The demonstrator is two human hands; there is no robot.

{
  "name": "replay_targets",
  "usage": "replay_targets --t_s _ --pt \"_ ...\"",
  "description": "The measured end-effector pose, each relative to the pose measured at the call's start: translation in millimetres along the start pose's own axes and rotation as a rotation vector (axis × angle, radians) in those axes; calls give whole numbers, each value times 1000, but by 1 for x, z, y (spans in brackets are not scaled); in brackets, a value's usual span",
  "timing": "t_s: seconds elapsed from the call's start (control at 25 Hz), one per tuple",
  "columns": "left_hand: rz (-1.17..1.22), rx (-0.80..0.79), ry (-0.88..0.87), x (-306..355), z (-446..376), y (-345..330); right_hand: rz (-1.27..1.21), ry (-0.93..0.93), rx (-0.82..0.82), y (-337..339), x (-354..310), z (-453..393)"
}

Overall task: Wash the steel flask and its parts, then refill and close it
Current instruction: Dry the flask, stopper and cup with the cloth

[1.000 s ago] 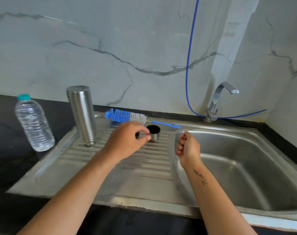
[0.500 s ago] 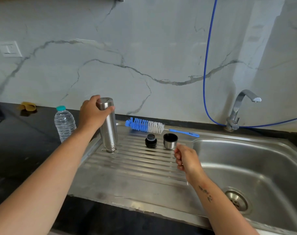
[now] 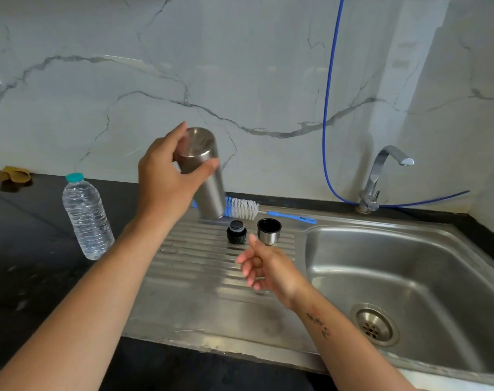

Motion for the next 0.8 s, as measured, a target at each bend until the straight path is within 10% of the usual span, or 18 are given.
replay_targets --t_s 0.2,0.4,0.8 --pt "364 -163 -44 40 53 -57 -522 -22 -126 12 -12 3" --pt "358 -245 -66 23 94 -79 -792 207 215 55 -22 3" --pt "-73 -659 120 -45 140 -130 180 610 620 81 -43 26"
Point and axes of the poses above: each hand's wrist, its own z-axis away from the middle knuckle, its own y-axis out of the back of the hand, x = y × z, the point moved 6 cm from there along -z, towards the middle knuckle, and after that the axes turned 1 degree about -x, right-handed, at the moved point
